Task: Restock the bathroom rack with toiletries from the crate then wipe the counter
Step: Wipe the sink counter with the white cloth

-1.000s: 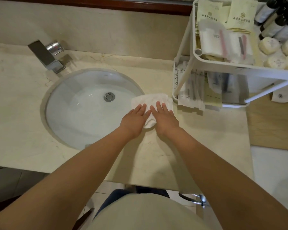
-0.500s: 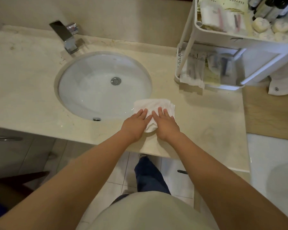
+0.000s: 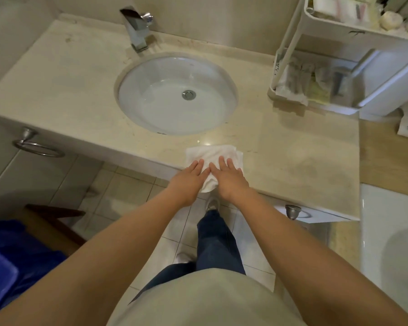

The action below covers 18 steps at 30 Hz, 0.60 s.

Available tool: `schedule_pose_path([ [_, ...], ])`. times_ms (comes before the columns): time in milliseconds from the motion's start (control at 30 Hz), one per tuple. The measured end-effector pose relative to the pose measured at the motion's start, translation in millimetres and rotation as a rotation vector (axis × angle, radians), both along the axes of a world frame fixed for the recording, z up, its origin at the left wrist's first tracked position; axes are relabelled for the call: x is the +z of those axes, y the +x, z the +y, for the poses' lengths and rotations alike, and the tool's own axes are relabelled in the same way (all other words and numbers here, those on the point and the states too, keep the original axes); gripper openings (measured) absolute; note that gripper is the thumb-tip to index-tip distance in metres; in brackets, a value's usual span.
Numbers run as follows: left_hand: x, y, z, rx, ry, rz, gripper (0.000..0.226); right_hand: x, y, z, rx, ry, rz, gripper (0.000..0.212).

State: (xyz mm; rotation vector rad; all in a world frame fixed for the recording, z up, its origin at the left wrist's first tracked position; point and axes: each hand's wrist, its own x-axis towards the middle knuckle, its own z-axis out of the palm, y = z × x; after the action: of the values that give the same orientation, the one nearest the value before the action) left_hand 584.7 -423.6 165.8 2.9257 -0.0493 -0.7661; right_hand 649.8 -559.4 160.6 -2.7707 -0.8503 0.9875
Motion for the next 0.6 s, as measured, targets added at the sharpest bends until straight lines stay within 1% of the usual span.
schedule_pose_path([
  [267, -4.3, -32.8, 20.7, 0.080, -0.019, -0.016, 0.084, -1.3, -13.7, 27.3, 0.141, -0.030, 0.029, 0.083],
  [433, -0.4, -28.1, 28.5, 0.155, -0.043, -0.019, 0.080, -0.5, 2.9, 42.9, 0.215, -0.050, 0.062, 0.077],
  [600, 6.7, -20.2, 36.0, 0.267, -0.059, 0.004, 0.079, 3.6, 20.0, 61.9, 0.314, -0.067, 0.049, 0.075],
])
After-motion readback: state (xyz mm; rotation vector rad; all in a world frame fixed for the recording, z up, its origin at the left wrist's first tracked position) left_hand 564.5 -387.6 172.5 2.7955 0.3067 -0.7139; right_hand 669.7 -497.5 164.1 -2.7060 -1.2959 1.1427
